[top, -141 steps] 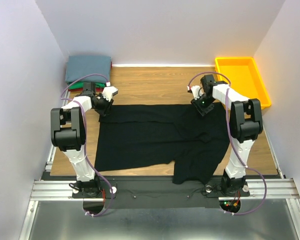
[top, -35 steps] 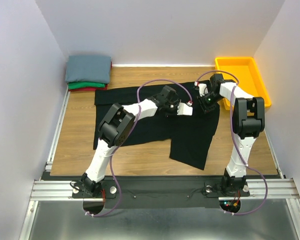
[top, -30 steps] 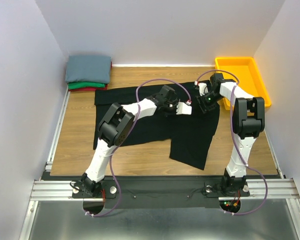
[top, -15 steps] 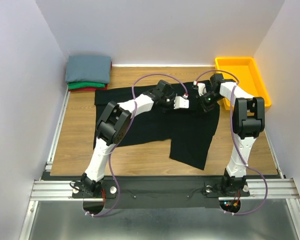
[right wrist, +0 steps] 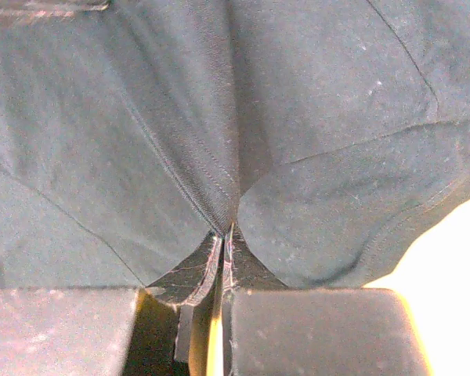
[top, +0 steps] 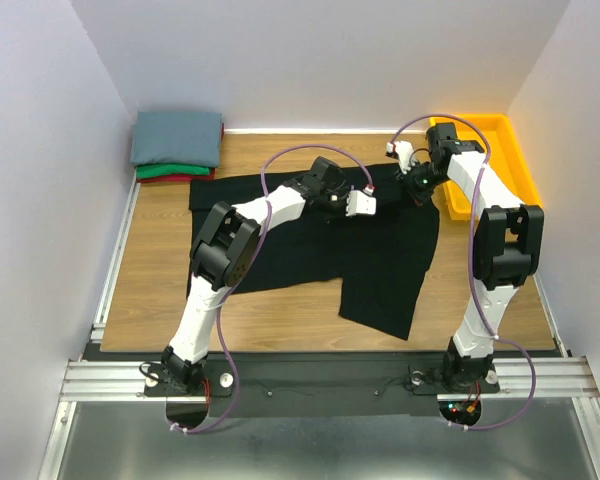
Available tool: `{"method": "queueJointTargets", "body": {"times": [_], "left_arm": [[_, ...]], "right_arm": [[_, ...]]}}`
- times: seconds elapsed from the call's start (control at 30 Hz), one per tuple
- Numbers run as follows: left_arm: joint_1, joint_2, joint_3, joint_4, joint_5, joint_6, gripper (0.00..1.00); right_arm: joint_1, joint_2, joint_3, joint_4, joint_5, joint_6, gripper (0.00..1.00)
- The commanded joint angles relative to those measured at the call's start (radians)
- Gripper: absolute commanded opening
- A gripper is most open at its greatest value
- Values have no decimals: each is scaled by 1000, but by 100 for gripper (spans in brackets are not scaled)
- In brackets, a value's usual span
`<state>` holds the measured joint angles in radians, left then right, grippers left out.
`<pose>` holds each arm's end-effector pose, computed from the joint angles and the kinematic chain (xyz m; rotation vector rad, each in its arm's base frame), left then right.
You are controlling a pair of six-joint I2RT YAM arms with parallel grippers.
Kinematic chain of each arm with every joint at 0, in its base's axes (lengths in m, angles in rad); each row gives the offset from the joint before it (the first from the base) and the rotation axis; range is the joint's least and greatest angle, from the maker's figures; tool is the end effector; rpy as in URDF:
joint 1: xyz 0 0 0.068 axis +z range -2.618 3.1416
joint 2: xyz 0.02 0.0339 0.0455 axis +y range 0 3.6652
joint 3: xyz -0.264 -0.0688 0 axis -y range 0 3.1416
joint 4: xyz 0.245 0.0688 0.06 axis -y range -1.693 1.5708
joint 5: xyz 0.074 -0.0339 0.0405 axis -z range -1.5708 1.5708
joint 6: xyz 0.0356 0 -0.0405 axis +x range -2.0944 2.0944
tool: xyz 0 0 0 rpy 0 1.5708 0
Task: Fold and stack the t-shirts
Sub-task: Fold the tshirt
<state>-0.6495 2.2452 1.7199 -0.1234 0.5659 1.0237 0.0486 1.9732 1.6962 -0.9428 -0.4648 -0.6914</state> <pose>0.3945 -0.3235 0.1859 1.7714 1.1880 -0.4080 0.4106 0.0359 0.2478 -1.0548 2.4141 0.4436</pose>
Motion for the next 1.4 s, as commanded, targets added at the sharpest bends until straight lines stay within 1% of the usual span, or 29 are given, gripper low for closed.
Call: {"method": "queueJointTargets", "body": {"times": [0.0, 0.37, 0.43, 0.53, 0.63, 0.83, 1.07, 1.1, 1.17, 1.2, 1.27, 1.3, 1.37], "left_arm": [[10, -78, 30, -25, 12, 26, 0], [36, -105, 1, -84, 31, 116, 0], [37, -105, 1, -102, 25, 148, 0], [39, -110, 3, -127, 17, 151, 0], [37, -110, 21, -192, 20, 176, 0], [33, -105, 59, -310, 6, 174, 0], [28, -75, 73, -341, -20, 133, 1], [28, -73, 75, -347, -15, 133, 2], [28, -78, 75, -360, -8, 134, 10], [30, -88, 73, -364, 3, 142, 16], [33, -108, 52, -386, 11, 160, 20], [36, -120, 41, -393, 25, 168, 24], [50, -162, 11, -426, 37, 180, 28]], "right_arm": [[33, -63, -9, -57, 77, -124, 4], [102, -93, -145, -74, 83, -154, 4], [105, -79, -148, -73, 80, -143, 4], [103, -63, -145, -68, 86, -132, 4], [105, -50, -141, -64, 86, -128, 4], [106, -37, -136, -59, 97, -126, 3], [106, -34, -147, -62, 91, -128, 4], [109, -36, -153, -62, 89, -129, 5], [120, -49, -170, -74, 89, -151, 9], [123, -54, -182, -80, 89, -160, 17], [123, -68, -191, -115, 69, -192, 28], [123, -80, -193, -131, 63, -204, 34], [123, -89, -185, -174, 61, -224, 43]]}}
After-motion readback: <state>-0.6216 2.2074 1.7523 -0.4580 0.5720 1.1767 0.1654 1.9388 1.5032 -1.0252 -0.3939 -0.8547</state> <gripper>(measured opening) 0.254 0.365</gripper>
